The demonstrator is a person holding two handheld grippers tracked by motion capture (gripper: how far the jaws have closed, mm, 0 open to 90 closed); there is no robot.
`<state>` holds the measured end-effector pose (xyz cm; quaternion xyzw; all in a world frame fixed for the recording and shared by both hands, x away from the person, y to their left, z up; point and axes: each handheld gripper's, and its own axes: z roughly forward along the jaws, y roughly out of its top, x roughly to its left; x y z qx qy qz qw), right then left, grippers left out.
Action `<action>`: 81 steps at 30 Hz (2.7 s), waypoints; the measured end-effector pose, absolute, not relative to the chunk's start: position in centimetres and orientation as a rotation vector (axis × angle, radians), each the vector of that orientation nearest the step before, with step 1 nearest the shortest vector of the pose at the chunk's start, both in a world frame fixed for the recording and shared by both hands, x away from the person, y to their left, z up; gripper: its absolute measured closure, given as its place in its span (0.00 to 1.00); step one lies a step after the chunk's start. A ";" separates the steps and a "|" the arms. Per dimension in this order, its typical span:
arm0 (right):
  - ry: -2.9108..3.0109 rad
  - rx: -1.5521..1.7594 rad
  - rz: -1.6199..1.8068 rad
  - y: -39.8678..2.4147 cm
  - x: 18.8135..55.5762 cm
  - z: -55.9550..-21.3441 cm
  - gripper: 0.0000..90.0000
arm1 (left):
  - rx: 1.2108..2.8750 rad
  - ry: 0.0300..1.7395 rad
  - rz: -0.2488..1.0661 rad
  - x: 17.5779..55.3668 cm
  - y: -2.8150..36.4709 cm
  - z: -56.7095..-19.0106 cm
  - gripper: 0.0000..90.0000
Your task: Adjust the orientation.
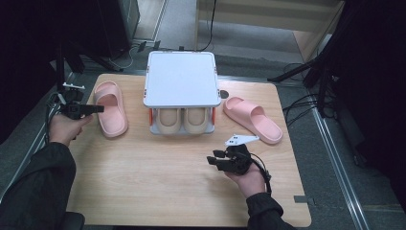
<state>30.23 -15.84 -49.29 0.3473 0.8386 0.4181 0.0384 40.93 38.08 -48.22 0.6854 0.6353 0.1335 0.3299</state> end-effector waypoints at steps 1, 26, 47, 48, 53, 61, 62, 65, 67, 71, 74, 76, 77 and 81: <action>2.572 1.065 1.281 -15.8 30.2 -49.3 0.67 | 1.778 1.669 0.355 40.9 38.3 -48.2 0.65; 2.514 1.157 1.266 -17.8 29.5 -49.4 0.66 | 1.726 1.818 0.408 43.5 39.0 -51.3 0.68; 2.500 1.145 1.299 -17.8 29.9 -49.1 0.66 | 1.769 1.803 0.449 41.8 39.2 -48.1 0.93; 2.502 1.143 1.301 -17.7 29.9 -49.0 0.66 | 1.773 1.793 0.448 41.5 39.2 -47.8 0.93; 2.510 1.126 1.319 -17.3 30.4 -48.8 0.66 | 1.793 1.758 0.445 40.1 38.8 -46.7 0.93; 2.521 1.092 1.354 -16.6 31.3 -48.3 0.66 | 1.874 1.704 0.438 36.5 37.9 -46.3 0.93; 2.525 1.089 1.353 -16.6 31.4 -48.3 0.66 | 1.887 1.696 0.435 36.0 37.7 -46.4 0.93; 2.527 1.077 1.360 -16.3 31.6 -48.1 0.66 | 1.916 1.669 0.430 34.5 36.7 -46.4 0.93; 2.527 1.073 1.365 -16.2 31.7 -48.0 0.66 | 1.937 1.647 0.424 33.6 36.0 -46.4 0.93; 2.525 1.057 1.362 -15.9 31.9 -47.8 0.66 | 1.938 1.622 0.407 32.1 34.7 -46.9 0.93; 2.516 1.053 1.375 -15.8 32.0 -47.7 0.66 | 1.961 1.601 0.386 31.2 33.5 -47.1 0.93; 2.515 1.050 1.374 -15.8 32.0 -47.7 0.66 | 1.973 1.578 0.377 30.8 32.7 -47.1 0.93; 2.514 1.051 1.373 -15.8 32.0 -47.7 0.66 | 1.980 1.564 0.376 30.5 32.2 -47.1 0.93; 2.511 1.049 1.379 -15.7 32.0 -47.6 0.66 | 2.017 1.513 0.355 29.7 30.3 -47.1 0.93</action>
